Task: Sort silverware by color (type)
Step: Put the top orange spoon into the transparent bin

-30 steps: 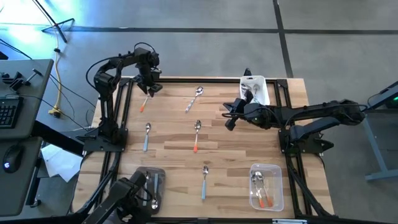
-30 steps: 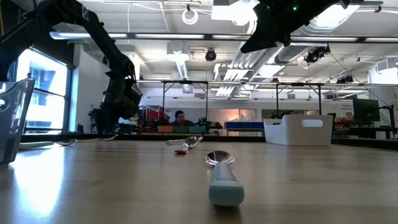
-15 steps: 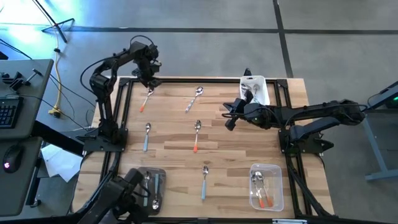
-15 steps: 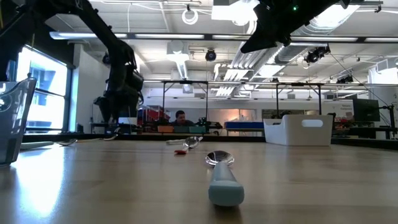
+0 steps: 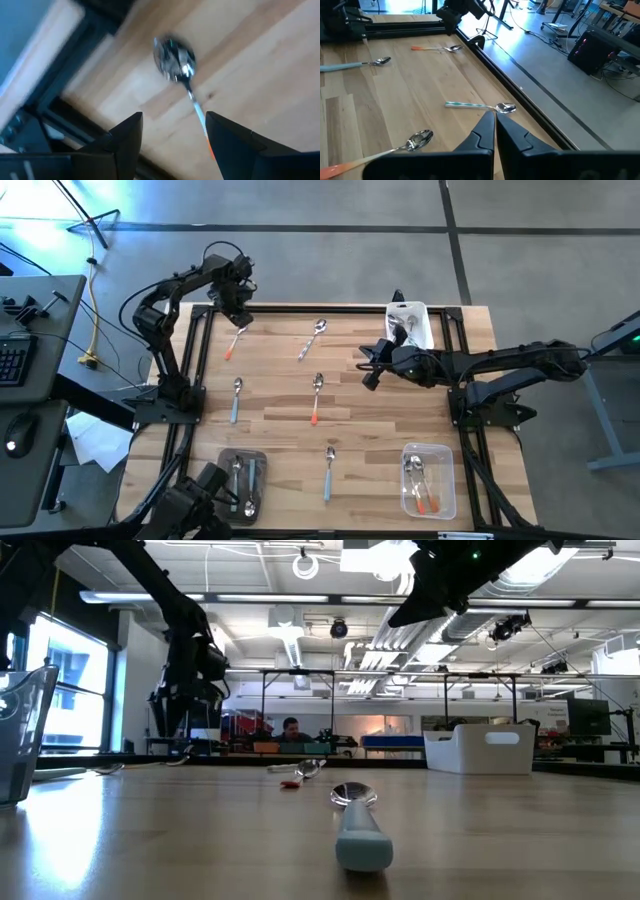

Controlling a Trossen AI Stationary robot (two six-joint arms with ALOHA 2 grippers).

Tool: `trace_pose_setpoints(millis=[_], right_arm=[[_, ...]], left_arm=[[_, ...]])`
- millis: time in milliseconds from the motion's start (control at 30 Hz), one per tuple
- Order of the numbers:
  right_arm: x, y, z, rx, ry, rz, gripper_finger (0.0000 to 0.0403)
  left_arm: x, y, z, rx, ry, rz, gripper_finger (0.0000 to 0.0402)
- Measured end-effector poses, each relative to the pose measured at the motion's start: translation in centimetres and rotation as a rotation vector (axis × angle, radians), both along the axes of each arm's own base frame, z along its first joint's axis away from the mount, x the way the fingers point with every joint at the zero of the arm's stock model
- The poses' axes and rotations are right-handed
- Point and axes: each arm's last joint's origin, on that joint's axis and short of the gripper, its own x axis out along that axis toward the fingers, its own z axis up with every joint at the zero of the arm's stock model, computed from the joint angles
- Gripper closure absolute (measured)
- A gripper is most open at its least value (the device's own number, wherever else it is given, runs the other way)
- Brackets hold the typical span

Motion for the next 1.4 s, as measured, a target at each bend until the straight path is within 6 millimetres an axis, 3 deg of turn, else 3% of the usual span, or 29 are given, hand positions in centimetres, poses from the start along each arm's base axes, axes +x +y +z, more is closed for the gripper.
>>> trace_pose_setpoints(millis=[233,567,767,1033,1400], right_arm=[[0.0,0.0,0.0,-0.001,0.0,0.001,0.0403],[0.1,0.0,0.1,0.001,-0.016,0.0,0.0403],[0.1,0.0,0.1,0.001,-0.016,0.0,0.0403],[0.1,0.0,0.1,0.0,-0.016,0.0,0.0403],[0.1,0.0,0.1,0.001,-0.016,0.0,0.0403]], left_arm=[[0.8,0.5,-0.9,0.036,-0.021,0.021,0.0192],[-0.3,2.5,-2.1,-0.02,-0.153,0.148,0.0159],[-1.0,3.4,-3.5,-0.022,-0.15,0.176,0.016],[-1.3,4.1,-3.9,-0.027,-0.174,0.194,0.0181],[-1.3,4.1,-3.9,-0.054,-0.243,0.158,0.026]])
